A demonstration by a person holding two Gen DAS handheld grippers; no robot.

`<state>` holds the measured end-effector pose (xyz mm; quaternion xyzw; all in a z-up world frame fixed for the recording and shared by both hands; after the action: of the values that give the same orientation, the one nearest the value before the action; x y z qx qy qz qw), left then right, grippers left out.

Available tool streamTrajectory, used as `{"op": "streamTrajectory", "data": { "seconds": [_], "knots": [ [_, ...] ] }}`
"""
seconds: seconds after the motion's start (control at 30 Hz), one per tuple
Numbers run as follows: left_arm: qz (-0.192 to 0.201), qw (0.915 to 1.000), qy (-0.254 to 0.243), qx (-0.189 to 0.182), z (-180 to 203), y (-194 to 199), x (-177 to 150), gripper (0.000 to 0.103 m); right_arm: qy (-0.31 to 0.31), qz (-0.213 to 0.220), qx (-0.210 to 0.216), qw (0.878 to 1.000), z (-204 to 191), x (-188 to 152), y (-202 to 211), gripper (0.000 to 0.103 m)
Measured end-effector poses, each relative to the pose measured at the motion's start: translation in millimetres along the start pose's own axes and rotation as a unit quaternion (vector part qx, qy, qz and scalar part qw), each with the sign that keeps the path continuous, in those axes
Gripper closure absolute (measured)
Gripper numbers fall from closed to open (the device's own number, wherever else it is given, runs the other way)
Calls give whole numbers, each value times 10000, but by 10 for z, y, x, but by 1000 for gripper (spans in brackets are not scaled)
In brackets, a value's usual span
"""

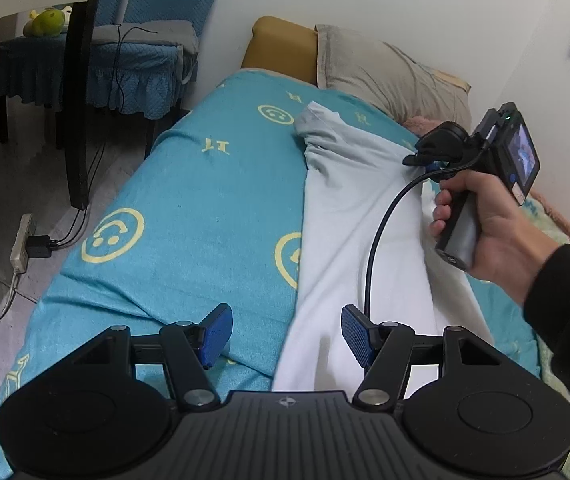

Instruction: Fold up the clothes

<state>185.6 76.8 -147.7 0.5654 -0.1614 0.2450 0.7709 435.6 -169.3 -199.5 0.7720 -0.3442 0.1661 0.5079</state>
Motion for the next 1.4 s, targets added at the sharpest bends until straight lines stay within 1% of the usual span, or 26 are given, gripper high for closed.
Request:
{"op": "streamTrajectory", "data": {
  "seconds": [0.03, 0.07, 0.1, 0.13, 0.23, 0.37, 0.47, 0.5, 0.53, 0.57, 0.63, 0.67, 0.77, 0.8, 0.83, 0.87, 0.93, 1.0, 1.07, 1.2, 1.33, 1.4],
  "knots": [
    [-9, 10000, -26, 7, 8, -6, 1, 40, 49, -135, 20, 9999, -10, -42, 9, 70],
    [-14, 10000, -56, 14, 17, -10, 2, 40, 103, -159, 61, 9998, -10, -83, 94, 57],
    [-22, 10000, -89, 17, 29, -12, 1, 40, 157, -163, 107, 9997, -8, -124, 191, 32],
    [-37, 9999, -120, 15, 41, -15, -1, 40, 210, -167, 153, 9995, -7, -164, 288, 23],
    [-102, 9997, -228, 0, 81, -12, -28, 40, 317, -295, 354, 9984, -37, -330, 657, 26],
    [-140, 9994, -305, -42, 120, 46, -63, 40, 203, -439, 490, 9976, 98, -657, 1373, 26],
    [-219, 9993, -273, -114, 127, 119, -96, 40, -172, -775, 579, 9952, 288, -1028, 1896, 26],
    [-272, 9992, -257, -161, 134, 142, -114, 40, -350, -964, 548, 9932, 369, -1165, 2035, 26],
    [-360, 9989, -201, -244, 135, 161, -136, 40, -564, -1212, 469, 9899, 453, -1318, 2154, 23],
    [-463, 9983, -125, -319, 126, 176, -161, 40, -755, -1415, 494, 9858, 518, -1465, 2263, 24],
    [-639, 9975, -64, -289, 89, 205, -221, 39, -950, -1613, 662, 9801, 618, -1729, 2448, 26],
    [-749, 9969, -72, -237, 67, 211, -262, 38, -1040, -1704, 749, 9770, 667, -1859, 2540, 26],
    [-1059, 9944, -17, -54, -12, 200, -393, 38, -1376, -1909, 793, 9687, 875, -2152, 2674, 25],
    [-1145, 9934, 42, -4, -48, 191, -432, 38, -1527, -1953, 792, 9655, 949, -2230, 2688, 27],
    [-1236, 9923, 115, 32, -81, 178, -468, 38, -1671, -2021, 763, 9620, 1012, -2318, 2684, 35],
    [-1332, 9909, 213, 39, -119, 162, -503, 38, -1784, -2138, 725, 9577, 1066, -2406, 2670, 39],
    [-1532, 9873, 429, 7, -197, 125, -575, 39, -1972, -2309, 685, 9503, 1128, -2510, 2621, 69],
    [-1756, 9828, 571, -76, -229, 83, -649, 41, -1947, -2299, 600, 9516, 1149, -2497, 2603, 72],
    [-1887, 9801, 607, -123, -228, 73, -714, 43, -1888, -2336, 554, 9522, 1145, -2501, 2571, 72],
    [-1952, 9795, 436, -252, -125, 121, -782, 43, -1906, -2687, 640, 9420, 1166, -2626, 2495, 70],
    [-2016, 9784, 265, -380, -23, 170, -850, 58, -2031, -2832, 524, 9358, 1223, -2694, 2479, 70],
    [-2008, 9779, 243, -528, 17, 216, -865, 65, -2108, -2889, 521, 9324, 1249, -2720, 2474, 70]
  ]
}}
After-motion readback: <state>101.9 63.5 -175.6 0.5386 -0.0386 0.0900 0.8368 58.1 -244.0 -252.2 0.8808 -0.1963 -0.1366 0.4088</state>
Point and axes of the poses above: each gripper's, at about its wrist camera, not at the fingertips, and y roughly against the way its jaws point, z to its right, x to its top, the point moved 9 cm from there along -y, roughly the way its jaws point, and after that the axes turned 12 degrees about -z, right-handed, at the moved point
